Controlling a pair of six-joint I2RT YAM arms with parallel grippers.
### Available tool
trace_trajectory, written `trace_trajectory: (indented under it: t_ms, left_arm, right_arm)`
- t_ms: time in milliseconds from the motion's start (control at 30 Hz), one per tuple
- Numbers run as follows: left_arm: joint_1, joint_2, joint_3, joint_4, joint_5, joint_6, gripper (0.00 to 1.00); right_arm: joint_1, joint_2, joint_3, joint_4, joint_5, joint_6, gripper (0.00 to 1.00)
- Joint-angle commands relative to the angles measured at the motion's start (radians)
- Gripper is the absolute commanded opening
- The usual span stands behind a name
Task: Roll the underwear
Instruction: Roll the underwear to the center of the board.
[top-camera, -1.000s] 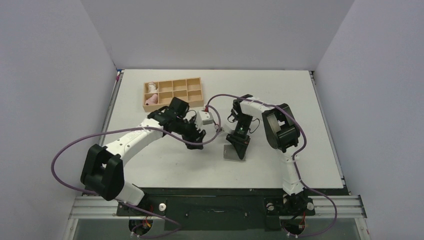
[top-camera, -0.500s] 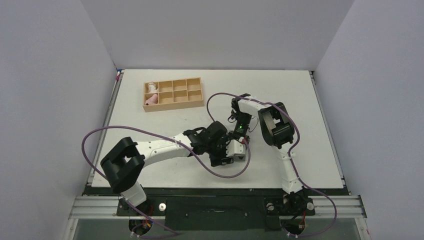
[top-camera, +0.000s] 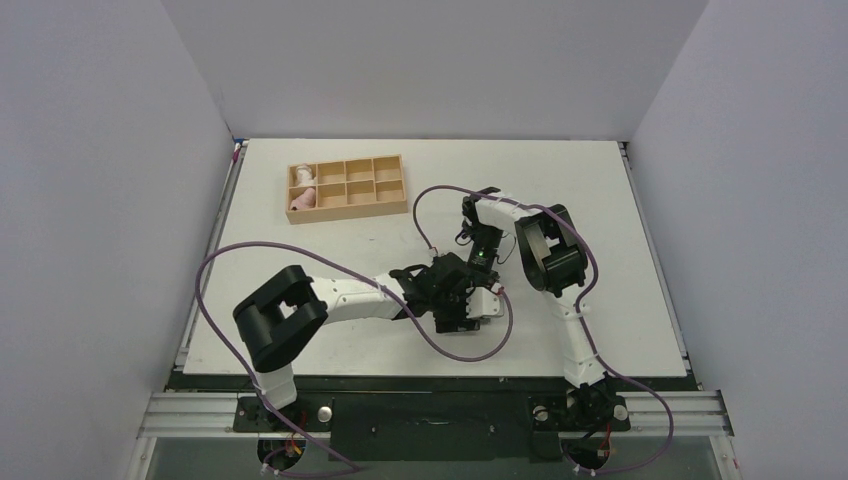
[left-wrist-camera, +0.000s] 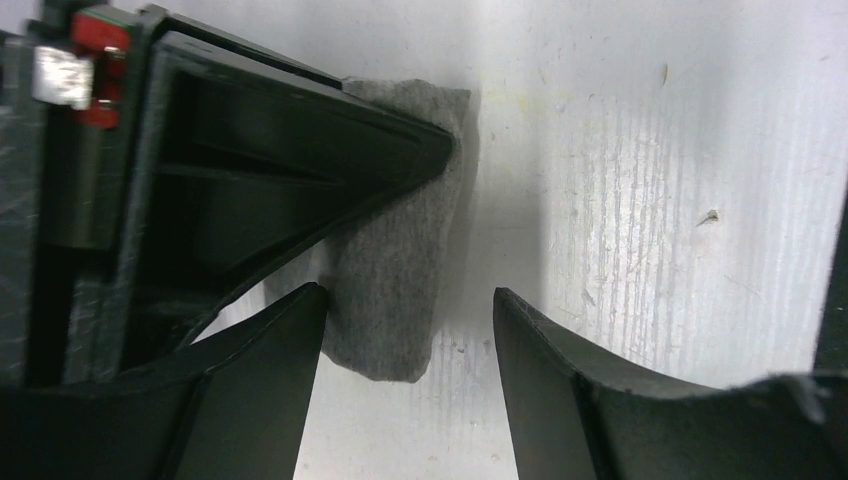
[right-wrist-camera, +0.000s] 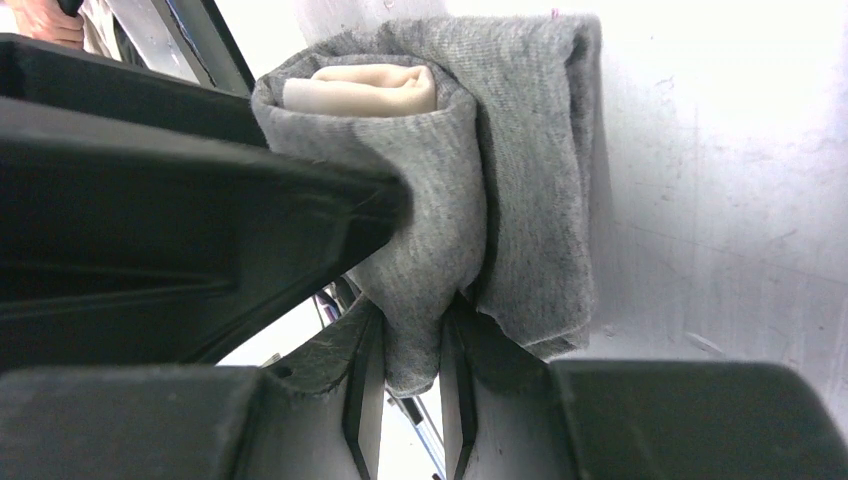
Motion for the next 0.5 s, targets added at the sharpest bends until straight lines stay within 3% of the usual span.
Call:
trace_trajectory:
  t_ms: [0, 200, 467]
  left_arm:
    - [-0.007, 0.035, 0.036, 0.057, -0.015, 0.024, 0.59]
    - [-0.008, 0.077, 0.047, 0.063, -0.012, 0.017, 0.52]
    - [-0.006, 0.105, 0.033, 0.03, 0.008, -0.004, 0.13]
  right_arm:
    - [0.006, 0.039, 0.01, 0.125, 0.044, -0.035, 0.0]
    - [0.005, 0.04, 0.008, 0.127, 0.044, -0.035, 0.0]
    - [0.002, 0.029, -0.003, 0.142, 0.041, -0.029, 0.0]
